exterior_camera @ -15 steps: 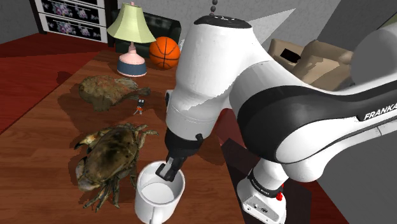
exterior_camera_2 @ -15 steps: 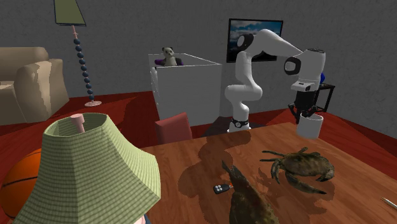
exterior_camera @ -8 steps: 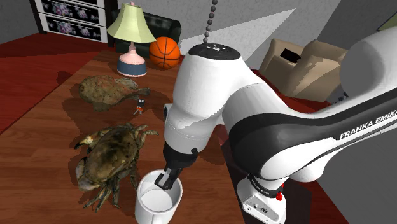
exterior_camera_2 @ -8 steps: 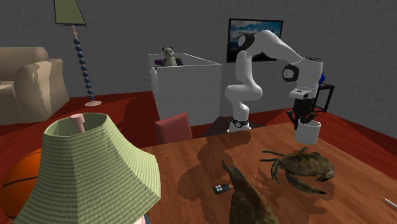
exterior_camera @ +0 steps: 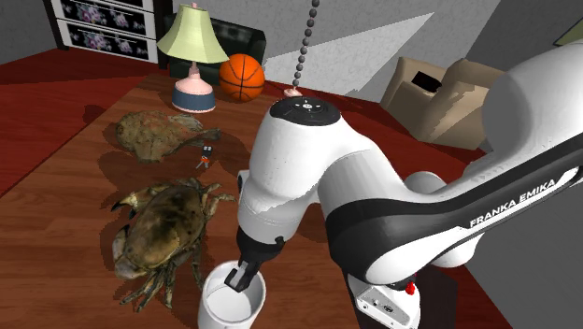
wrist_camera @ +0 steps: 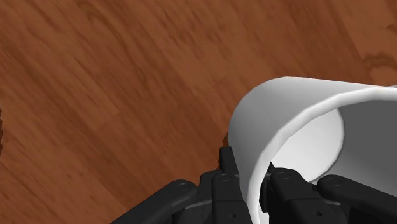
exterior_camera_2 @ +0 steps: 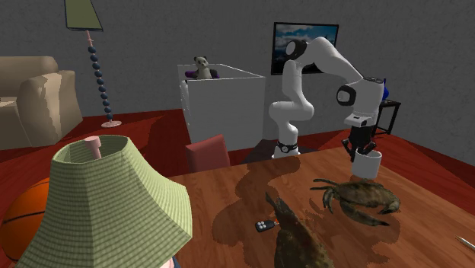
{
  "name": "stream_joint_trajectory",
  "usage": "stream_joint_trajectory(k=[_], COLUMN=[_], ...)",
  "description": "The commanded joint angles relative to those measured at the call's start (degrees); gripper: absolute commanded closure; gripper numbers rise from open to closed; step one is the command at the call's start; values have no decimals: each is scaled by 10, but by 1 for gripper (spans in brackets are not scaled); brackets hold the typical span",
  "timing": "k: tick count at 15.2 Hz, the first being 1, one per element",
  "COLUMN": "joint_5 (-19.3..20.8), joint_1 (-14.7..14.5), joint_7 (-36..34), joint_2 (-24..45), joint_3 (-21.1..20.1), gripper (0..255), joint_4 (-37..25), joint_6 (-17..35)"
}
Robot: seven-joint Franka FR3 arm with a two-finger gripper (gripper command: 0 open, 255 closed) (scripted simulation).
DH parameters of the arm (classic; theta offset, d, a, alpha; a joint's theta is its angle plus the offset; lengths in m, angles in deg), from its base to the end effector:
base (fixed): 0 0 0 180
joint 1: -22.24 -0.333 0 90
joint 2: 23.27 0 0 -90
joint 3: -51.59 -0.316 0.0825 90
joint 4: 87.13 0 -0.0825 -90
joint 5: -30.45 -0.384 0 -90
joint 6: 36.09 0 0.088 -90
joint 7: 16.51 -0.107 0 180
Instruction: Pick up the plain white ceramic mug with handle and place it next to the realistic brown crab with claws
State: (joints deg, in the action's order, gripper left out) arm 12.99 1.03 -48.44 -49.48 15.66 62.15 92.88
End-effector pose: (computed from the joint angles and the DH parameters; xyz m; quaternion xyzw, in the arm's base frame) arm 0.2197 0.3418 0.3808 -0.9943 -0.1027 -0.0254 0.0087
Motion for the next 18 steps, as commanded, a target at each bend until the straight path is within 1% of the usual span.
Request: stream_joint_trajectory(k=[1, 6, 7, 12, 16, 18], joint_5=[0, 0, 0, 0, 1, 1], joint_1=[1, 1, 1, 1, -6, -6], joint_7=[-1, -1, -1, -1, 6, 6], joint_2=[3, 3, 4, 3, -43, -43], joint_3=[-1, -1, -2, -1, 26, 26], gripper=[255, 255, 0, 0, 0, 0], joint_4=[1, 1, 1, 1, -41, -41], joint_6=[4, 3, 4, 3, -84, -84])
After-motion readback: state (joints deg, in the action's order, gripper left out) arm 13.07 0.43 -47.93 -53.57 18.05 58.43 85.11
